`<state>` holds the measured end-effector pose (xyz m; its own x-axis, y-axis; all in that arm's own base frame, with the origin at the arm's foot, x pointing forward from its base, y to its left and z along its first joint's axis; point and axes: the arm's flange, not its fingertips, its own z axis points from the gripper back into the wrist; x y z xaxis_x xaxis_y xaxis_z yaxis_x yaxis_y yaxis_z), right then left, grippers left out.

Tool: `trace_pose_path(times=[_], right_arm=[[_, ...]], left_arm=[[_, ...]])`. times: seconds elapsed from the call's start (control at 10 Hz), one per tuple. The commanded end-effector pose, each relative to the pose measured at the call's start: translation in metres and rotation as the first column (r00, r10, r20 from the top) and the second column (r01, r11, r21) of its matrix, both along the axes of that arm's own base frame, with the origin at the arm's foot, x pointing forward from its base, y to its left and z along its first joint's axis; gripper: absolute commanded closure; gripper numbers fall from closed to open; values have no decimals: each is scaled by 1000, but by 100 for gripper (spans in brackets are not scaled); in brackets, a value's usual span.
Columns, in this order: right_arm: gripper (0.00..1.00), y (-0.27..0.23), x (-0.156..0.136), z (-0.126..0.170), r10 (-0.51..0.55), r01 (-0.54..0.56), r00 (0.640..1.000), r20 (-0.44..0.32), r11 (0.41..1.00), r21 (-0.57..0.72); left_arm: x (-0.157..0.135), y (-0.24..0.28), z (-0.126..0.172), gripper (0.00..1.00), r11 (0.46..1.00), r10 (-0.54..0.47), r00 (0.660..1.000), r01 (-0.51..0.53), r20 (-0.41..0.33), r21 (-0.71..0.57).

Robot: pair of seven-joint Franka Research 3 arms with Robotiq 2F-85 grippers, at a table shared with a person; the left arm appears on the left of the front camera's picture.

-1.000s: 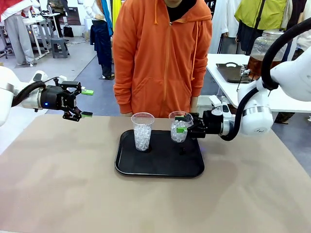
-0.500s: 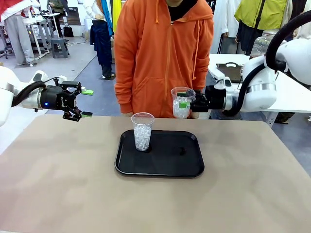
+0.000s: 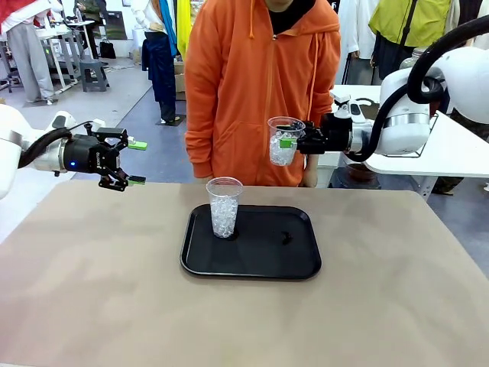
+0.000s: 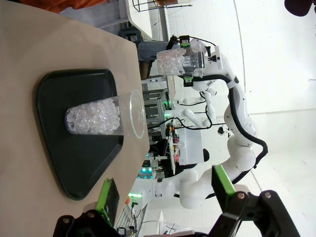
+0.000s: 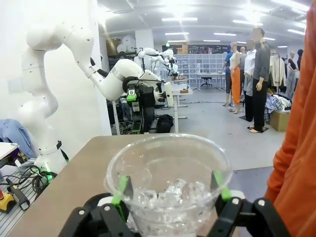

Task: Pour the drink into the iced cup.
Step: Pick up the iced cup indicated by the human and present it to them, then open the gripper to release the iced cup you were holding.

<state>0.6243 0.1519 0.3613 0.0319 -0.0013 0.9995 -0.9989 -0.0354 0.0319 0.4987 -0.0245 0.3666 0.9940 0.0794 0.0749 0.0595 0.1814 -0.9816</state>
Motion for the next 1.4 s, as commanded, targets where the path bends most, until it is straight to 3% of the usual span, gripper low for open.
trace_pose_path(times=[0.0,1.3], right_arm=[[17,-2,-6,2,-2,2,1000,4,1000,-2],[17,-2,-6,2,-2,2,1000,4,1000,-2]], left_arm=[[-1,0,2,0,1000,0,1000,0,-8,6],[-1,0,2,0,1000,0,1000,0,-8,6]])
